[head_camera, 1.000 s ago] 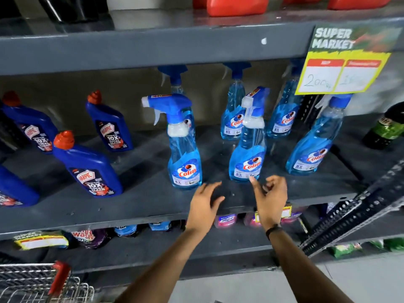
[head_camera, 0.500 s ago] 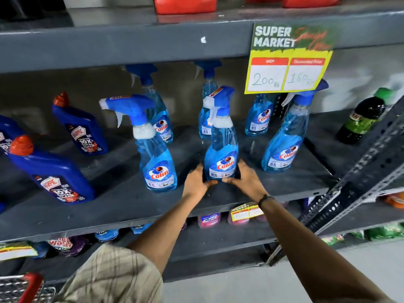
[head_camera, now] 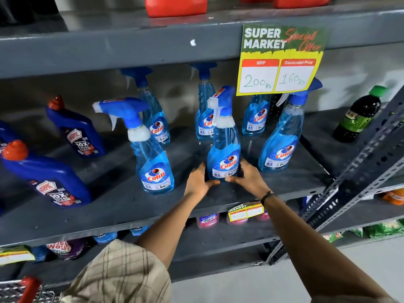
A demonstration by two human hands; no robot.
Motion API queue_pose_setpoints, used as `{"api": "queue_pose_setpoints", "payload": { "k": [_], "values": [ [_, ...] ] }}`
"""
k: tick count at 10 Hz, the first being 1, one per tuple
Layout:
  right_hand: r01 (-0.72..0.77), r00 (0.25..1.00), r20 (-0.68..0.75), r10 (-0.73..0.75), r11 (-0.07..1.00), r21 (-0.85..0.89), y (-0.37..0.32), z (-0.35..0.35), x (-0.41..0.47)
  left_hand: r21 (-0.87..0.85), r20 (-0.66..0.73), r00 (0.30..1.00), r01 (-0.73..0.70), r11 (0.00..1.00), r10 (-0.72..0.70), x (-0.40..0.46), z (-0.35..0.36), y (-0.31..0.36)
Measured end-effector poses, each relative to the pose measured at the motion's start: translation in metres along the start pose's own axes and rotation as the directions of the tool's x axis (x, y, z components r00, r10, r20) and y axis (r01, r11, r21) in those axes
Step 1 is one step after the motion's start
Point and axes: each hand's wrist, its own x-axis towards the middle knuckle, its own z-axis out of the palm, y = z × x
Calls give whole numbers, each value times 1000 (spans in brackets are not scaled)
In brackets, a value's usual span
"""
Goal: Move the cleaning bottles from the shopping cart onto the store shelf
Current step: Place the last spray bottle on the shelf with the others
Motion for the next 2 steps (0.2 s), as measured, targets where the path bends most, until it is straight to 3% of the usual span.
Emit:
{"api": "queue_pose_setpoints", "payload": {
  "k": [2],
  "values": [
    [-19,994,-105,31,994,110,-3,9,-23,-3,-47,999,-24,1000,23,-19,-1,-8]
  ]
}}
